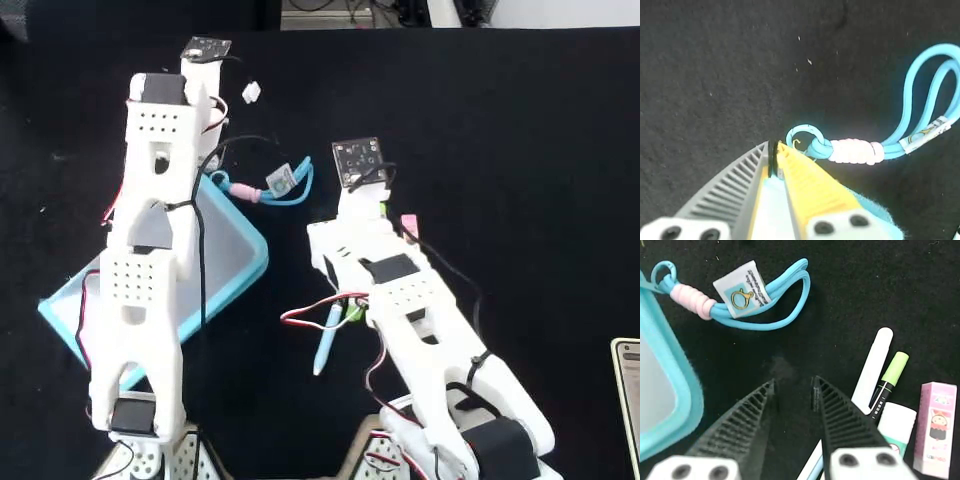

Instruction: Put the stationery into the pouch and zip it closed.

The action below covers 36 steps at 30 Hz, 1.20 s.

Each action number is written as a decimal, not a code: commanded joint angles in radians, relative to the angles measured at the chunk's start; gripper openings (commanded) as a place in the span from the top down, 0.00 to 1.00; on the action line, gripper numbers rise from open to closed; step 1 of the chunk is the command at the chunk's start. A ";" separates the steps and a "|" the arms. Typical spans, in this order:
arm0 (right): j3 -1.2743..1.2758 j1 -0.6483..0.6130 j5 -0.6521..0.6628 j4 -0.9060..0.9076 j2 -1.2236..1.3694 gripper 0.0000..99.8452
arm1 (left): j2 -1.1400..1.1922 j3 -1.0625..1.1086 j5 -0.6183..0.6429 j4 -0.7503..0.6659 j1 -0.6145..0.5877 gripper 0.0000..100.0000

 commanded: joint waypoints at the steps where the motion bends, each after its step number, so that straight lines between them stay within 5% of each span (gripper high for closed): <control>1: -0.022 0.015 0.009 -0.021 -0.035 0.88 | -0.081 0.097 -0.017 0.008 -0.015 0.97; 10: -0.022 0.015 0.009 -0.020 -0.035 0.88 | -0.155 0.081 -0.014 0.011 -0.031 0.97; 21: -0.022 0.015 0.009 -0.020 -0.036 0.88 | -0.534 0.196 0.005 0.011 -0.027 0.97; 36: -0.022 0.015 0.009 -0.020 -0.036 0.88 | -1.140 0.857 0.080 0.011 -0.051 0.97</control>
